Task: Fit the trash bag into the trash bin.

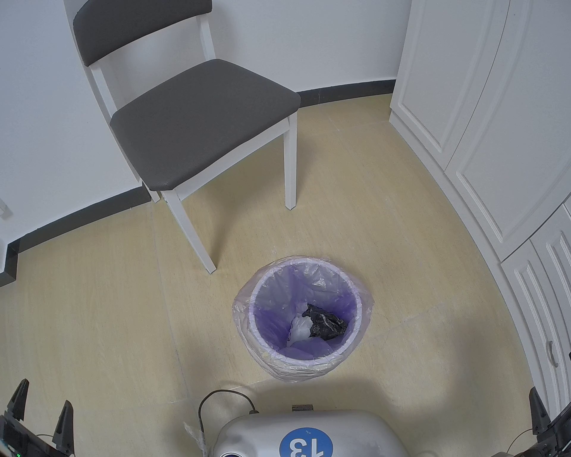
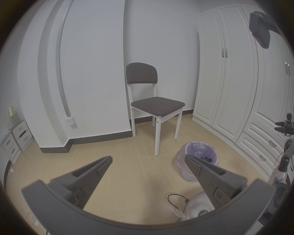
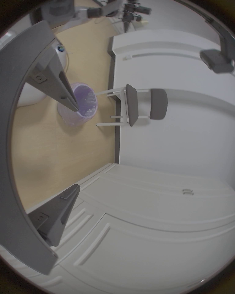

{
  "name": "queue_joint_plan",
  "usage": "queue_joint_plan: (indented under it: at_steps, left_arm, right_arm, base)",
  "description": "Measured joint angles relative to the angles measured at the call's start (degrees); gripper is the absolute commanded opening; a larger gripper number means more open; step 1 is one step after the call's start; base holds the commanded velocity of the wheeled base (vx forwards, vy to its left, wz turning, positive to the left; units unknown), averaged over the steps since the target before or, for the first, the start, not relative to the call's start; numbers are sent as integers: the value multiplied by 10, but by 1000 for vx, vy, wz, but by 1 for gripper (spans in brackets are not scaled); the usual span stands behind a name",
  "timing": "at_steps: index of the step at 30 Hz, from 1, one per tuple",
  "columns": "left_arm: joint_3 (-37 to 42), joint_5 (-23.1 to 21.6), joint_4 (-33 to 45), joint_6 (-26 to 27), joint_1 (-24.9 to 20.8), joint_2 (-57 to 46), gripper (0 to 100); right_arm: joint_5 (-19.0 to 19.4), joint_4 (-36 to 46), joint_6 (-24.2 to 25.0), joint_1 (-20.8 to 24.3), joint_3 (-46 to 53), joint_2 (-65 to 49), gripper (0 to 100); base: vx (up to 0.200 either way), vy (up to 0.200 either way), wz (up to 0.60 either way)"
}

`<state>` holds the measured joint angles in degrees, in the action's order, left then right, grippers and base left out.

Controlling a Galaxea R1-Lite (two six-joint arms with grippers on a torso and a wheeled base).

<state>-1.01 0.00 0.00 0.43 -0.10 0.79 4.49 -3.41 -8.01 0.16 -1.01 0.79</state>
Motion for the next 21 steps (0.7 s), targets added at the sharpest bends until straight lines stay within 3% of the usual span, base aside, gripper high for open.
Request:
queue_joint_plan:
  at_steps: [3,7,16,21]
  left_arm:
    - [0,0,0,0,0,0,100]
    - [0,0,0,0,0,0,100]
    - [0,0,0,0,0,0,100]
    - [0,0,0,0,0,1,100]
  right_arm:
    - [-53,13,51,0,0,0,100]
    - [-82,24,103,0,0,0,100]
    - [-46,35,64,0,0,0,100]
    - [-86,35,89,-1,0,0,100]
  base:
    - [0,0,0]
    - [0,0,0]
    - [0,0,0]
    - [0,0,0]
